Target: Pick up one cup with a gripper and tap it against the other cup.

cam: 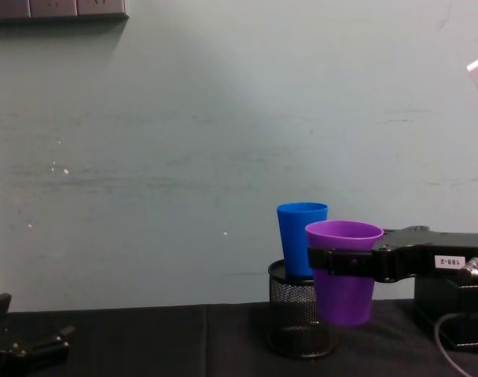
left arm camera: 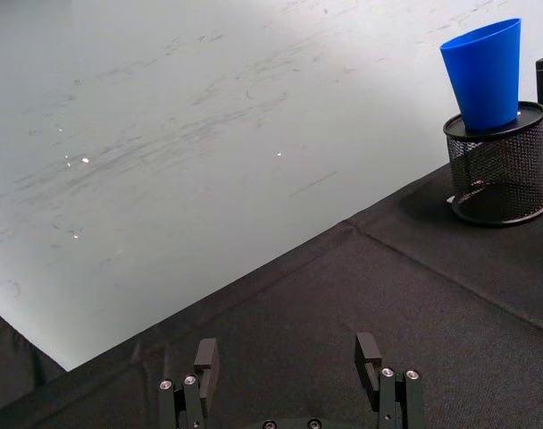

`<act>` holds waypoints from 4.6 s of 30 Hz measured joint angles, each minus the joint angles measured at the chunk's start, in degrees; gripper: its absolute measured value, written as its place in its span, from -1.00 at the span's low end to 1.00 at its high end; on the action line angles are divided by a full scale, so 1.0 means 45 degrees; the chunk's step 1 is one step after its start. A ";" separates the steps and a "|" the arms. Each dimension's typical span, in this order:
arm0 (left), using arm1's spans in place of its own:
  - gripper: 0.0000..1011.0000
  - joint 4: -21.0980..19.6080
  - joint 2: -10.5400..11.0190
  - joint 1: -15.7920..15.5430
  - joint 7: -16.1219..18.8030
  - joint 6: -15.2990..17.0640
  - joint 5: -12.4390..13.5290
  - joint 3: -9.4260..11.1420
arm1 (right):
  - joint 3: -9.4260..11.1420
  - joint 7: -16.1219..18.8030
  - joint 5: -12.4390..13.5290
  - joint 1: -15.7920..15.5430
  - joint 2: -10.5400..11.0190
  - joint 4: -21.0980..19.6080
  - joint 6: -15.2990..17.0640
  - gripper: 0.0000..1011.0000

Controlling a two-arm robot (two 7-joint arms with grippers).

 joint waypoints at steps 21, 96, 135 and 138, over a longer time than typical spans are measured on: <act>0.98 0.0000 0.0000 0.0000 0.0000 0.0000 0.0000 0.0000 | 0.0003 0.0021 -0.0001 -0.0001 0.0000 -0.0001 0.0015 0.43; 0.98 0.0000 0.0000 0.0000 0.0000 0.0000 0.0000 0.0000 | 0.0002 0.0025 -0.0002 -0.0001 0.0000 -0.0001 0.0014 0.43; 0.98 0.0000 0.0000 0.0000 0.0000 0.0000 0.0000 0.0000 | 0.0002 0.0025 -0.0001 0.0000 0.0000 -0.0002 0.0015 0.43; 0.98 0.0000 0.0000 0.0000 0.0000 0.0000 0.0000 0.0000 | 0.0003 0.0026 -0.0002 0.0000 0.0000 -0.0001 0.0014 0.43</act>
